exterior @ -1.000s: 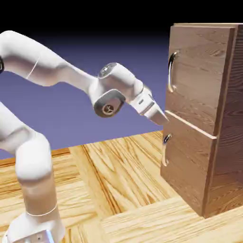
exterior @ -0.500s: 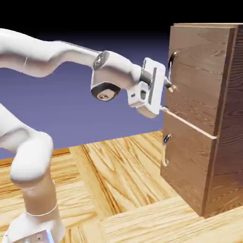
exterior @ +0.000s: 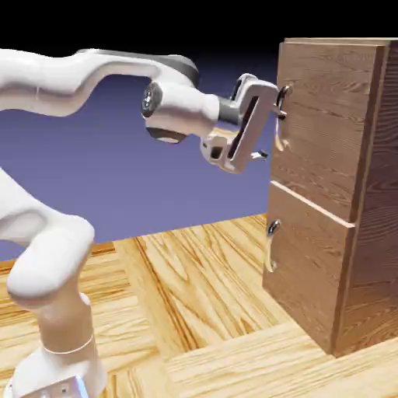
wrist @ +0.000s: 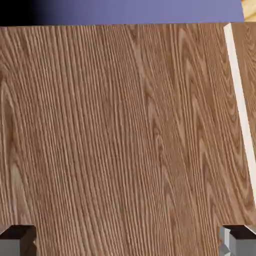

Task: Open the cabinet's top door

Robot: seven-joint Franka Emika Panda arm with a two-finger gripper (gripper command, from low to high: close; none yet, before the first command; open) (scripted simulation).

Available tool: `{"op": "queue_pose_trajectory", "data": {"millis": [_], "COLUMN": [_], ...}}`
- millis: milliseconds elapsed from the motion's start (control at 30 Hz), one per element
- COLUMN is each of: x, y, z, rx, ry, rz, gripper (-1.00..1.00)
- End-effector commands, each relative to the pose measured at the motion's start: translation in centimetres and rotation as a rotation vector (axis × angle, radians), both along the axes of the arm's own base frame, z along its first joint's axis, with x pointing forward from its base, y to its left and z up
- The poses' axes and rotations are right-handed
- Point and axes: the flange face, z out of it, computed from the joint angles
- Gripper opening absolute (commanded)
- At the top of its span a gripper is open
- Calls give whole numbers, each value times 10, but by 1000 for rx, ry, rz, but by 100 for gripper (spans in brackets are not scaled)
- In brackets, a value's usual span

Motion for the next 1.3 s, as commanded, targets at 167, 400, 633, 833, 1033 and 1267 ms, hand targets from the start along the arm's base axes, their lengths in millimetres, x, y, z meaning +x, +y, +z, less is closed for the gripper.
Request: {"op": "queue_pose_trajectory", "data": {"millis": [167, 400, 633, 833, 1033, 1267], "x": [1, 7, 18, 30, 63, 76], "y": [17, 42, 73, 102, 107, 101], "z": [1, -3, -12, -25, -28, -28], "rx": [270, 589, 911, 1190, 1248, 1255], "ry": [-81, -169, -244, -295, -304, -287], "rz": [-74, -138, -181, -207, -213, -188], "gripper": [0, 0, 0, 0, 0, -100]}}
